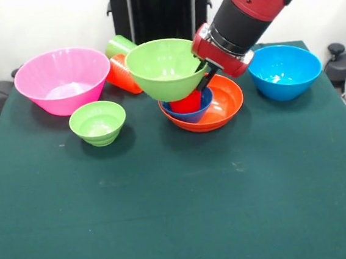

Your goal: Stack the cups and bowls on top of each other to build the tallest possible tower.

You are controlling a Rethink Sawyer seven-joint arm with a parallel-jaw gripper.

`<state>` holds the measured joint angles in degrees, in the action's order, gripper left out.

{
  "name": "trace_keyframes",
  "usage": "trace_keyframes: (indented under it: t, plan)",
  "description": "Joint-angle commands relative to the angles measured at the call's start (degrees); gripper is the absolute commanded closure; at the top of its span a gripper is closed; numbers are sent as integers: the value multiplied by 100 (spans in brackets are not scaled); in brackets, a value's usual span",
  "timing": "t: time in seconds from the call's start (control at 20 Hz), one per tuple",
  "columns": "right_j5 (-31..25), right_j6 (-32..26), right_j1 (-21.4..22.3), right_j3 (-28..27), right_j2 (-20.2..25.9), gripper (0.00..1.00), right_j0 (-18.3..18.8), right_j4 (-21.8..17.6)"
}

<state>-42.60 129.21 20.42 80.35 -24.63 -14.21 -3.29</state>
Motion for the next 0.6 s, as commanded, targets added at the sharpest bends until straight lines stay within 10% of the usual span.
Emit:
trace_keyframes:
  t: [0.05, 0.6]
  plan:
    - [131, 1303, -213, 289, 282, 100, -126, 272]
    - [102, 1309, -217, 321, 138, 100, -298, 447]
